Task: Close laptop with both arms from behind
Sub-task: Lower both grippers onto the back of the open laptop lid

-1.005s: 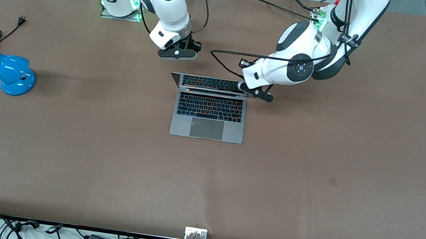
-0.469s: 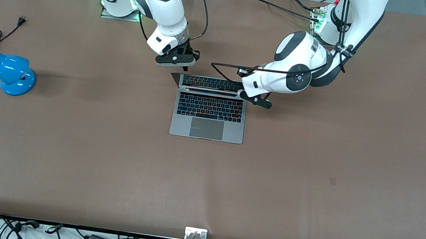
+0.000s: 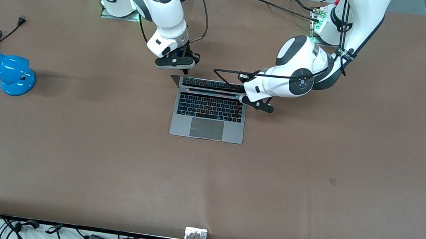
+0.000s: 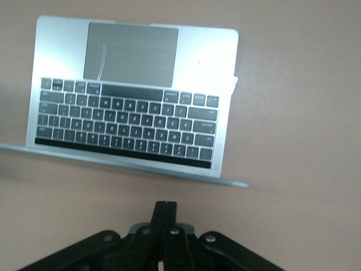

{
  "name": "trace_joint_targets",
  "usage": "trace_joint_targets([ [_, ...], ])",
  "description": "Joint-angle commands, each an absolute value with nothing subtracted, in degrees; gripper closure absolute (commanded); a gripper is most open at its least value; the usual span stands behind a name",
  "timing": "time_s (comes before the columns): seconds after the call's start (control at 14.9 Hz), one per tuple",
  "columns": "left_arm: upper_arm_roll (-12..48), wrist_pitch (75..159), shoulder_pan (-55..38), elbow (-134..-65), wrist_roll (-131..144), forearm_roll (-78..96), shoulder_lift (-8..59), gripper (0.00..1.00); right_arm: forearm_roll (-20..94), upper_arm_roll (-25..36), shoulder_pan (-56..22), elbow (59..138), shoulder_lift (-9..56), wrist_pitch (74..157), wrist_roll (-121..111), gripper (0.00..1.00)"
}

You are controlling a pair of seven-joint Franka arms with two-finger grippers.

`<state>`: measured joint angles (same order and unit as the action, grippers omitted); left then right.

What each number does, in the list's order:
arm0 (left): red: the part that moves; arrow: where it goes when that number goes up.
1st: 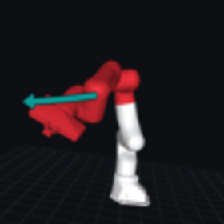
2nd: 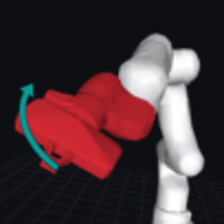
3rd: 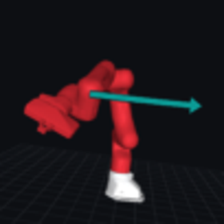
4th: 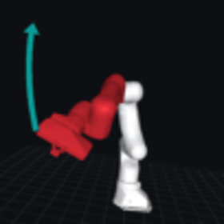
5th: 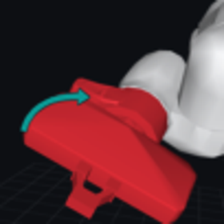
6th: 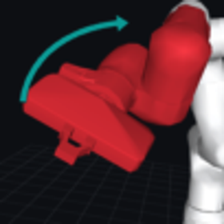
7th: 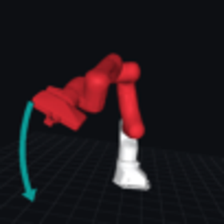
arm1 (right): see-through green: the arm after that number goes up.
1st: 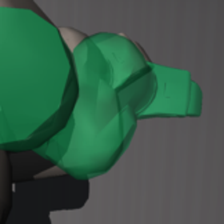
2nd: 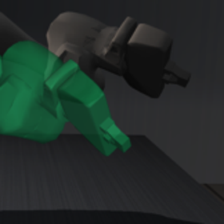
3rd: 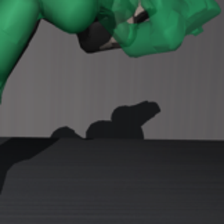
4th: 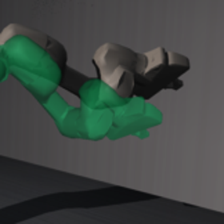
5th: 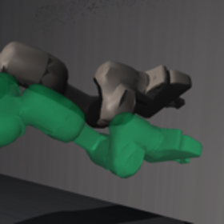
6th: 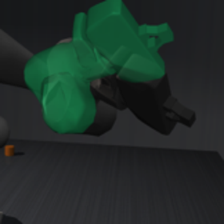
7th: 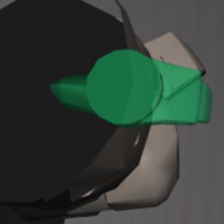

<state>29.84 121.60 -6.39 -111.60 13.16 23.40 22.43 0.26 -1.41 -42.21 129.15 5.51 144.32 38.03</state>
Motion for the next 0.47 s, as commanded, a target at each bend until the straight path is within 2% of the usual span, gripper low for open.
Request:
trace_joint_targets([
  [0.0,29.44,122.78,-6.50,-109.25,13.36,21.10,24.34,1.00,-0.88,-1.67,-40.52,128.59,7.37,146.07,38.94,1.00],
  [0.2,29.36,123.40,-6.50,-107.50,13.36,21.01,26.62,1.00,-0.79,-1.58,-39.99,128.23,10.80,152.99,39.02,1.00],
  [0.4,29.36,123.49,-6.59,-106.26,13.36,19.17,28.47,1.00,-0.88,-1.58,-37.89,128.14,11.07,154.42,38.85,1.00],
])
